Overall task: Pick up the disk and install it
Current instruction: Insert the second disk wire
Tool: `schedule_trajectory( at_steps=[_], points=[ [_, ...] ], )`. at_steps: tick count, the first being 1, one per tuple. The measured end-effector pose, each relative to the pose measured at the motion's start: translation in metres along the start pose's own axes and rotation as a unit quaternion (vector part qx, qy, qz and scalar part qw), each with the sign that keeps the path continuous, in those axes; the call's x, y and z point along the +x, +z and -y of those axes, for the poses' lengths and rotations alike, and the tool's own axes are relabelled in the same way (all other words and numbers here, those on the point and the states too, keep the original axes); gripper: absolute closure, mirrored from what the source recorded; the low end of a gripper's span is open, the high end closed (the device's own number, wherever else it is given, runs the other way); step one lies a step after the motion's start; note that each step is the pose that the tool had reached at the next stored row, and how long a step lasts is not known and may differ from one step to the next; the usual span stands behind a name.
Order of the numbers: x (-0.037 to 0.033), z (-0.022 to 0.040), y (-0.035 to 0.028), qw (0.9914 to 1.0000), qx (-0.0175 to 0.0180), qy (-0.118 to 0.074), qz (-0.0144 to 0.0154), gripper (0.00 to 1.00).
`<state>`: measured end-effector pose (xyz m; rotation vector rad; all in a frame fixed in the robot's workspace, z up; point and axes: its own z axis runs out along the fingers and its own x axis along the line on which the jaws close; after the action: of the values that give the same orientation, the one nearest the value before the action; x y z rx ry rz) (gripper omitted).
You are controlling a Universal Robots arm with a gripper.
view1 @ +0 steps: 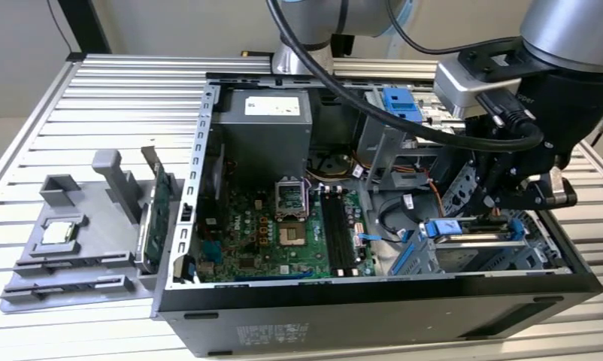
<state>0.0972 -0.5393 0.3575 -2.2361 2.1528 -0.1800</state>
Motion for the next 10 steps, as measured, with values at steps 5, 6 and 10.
schedule_trajectory(
  at_steps=[5, 6, 10],
  points=[
    [-0.0002, 0.0001, 0.0034, 1.0, 0.0, 0.0, 0.0001, 1.0],
    [-0.0002, 0.0004, 0.0043, 1.0, 0.0, 0.0, 0.0001, 1.0],
    [-0.0005, 0.0006, 0.009, 1.0, 0.0, 0.0, 0.0, 1.0]
  ],
)
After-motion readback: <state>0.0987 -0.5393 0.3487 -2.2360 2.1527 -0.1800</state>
